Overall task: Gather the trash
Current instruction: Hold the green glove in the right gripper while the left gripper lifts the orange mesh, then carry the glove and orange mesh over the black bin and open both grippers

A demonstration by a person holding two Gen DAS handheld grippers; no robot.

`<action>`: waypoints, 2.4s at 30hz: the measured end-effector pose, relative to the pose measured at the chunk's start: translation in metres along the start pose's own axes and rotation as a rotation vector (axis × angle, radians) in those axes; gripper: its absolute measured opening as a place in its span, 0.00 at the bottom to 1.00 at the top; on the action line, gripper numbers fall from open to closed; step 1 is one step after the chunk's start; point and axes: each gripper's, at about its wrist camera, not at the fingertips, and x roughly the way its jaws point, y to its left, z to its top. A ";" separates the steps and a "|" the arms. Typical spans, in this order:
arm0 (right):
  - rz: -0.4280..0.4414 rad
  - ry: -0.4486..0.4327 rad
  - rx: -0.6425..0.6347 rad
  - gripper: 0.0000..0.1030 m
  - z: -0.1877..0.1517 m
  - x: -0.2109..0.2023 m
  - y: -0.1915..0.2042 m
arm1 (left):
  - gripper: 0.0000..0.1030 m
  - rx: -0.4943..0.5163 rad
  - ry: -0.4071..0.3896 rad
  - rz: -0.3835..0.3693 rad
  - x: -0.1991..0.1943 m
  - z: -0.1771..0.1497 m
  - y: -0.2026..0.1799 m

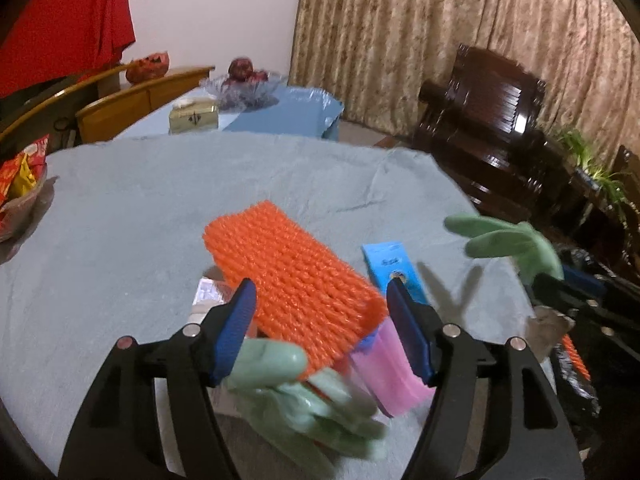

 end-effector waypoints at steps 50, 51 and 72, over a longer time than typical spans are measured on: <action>-0.275 -0.099 0.182 0.28 -0.047 -0.145 -0.146 | 0.18 0.302 -0.057 -0.405 -0.039 -0.022 -0.219; -0.285 -0.097 0.189 0.28 -0.049 -0.147 -0.152 | 0.18 0.313 -0.052 -0.417 -0.038 -0.025 -0.227; -0.406 -0.109 0.293 0.87 -0.089 -0.174 -0.210 | 0.80 0.367 -0.011 -0.487 -0.022 -0.046 -0.273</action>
